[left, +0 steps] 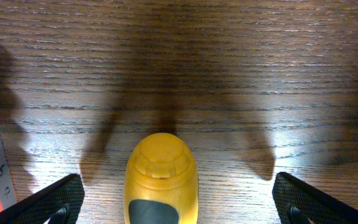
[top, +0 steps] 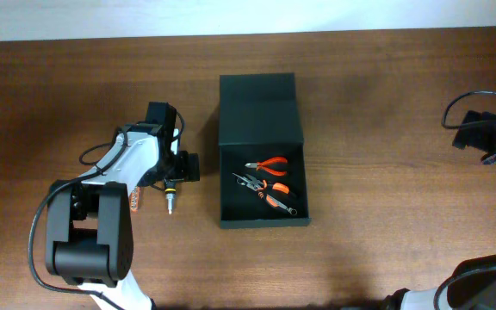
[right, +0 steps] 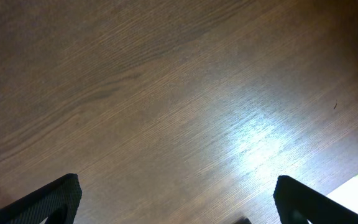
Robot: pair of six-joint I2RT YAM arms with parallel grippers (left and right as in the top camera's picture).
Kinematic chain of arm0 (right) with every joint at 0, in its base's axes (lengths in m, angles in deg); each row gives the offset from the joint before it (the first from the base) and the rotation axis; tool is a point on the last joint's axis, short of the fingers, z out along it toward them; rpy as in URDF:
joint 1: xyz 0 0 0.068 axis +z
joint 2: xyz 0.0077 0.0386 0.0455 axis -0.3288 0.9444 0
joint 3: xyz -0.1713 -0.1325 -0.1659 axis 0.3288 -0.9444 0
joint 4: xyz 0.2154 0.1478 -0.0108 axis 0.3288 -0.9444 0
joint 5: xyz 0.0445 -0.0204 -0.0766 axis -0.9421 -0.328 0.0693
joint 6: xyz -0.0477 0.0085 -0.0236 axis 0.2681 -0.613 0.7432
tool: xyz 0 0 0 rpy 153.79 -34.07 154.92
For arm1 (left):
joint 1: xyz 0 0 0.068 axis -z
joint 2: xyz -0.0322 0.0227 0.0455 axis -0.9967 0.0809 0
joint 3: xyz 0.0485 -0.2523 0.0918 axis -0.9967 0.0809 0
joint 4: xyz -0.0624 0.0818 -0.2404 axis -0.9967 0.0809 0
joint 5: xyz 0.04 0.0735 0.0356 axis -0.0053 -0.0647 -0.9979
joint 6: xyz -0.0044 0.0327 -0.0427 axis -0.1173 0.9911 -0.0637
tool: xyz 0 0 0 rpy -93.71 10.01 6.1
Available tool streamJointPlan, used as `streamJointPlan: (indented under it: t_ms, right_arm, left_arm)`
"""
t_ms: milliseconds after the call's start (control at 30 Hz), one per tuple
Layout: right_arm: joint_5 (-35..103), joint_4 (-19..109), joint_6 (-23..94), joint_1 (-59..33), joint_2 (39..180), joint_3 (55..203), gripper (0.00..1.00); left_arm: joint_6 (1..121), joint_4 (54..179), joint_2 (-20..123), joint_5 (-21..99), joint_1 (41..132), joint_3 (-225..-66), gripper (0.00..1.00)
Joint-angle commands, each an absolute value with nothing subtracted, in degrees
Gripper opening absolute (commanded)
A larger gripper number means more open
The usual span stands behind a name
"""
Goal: Pack container
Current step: 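Lower the left gripper and close it on the screwdriver handle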
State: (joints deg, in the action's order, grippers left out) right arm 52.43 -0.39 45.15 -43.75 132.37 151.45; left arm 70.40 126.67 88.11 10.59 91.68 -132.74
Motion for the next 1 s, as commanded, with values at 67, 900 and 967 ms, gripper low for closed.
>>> streamJointPlan:
  t_ms: [67,900,967]
  right_arm:
    - [52.6,-0.4,45.0,-44.0,131.3,151.3,0.99]
    - [52.6,-0.4,45.0,-44.0,131.3,151.3,0.99]
    - [52.6,-0.4,45.0,-44.0,131.3,151.3,0.99]
  left_arm:
    - [70.9,126.5,88.4,11.4,91.6,-132.2,0.99]
    - [70.9,126.7,88.4,8.6,91.6,-130.2,0.99]
    - [70.9,126.5,88.4,8.6,91.6,-130.1,0.99]
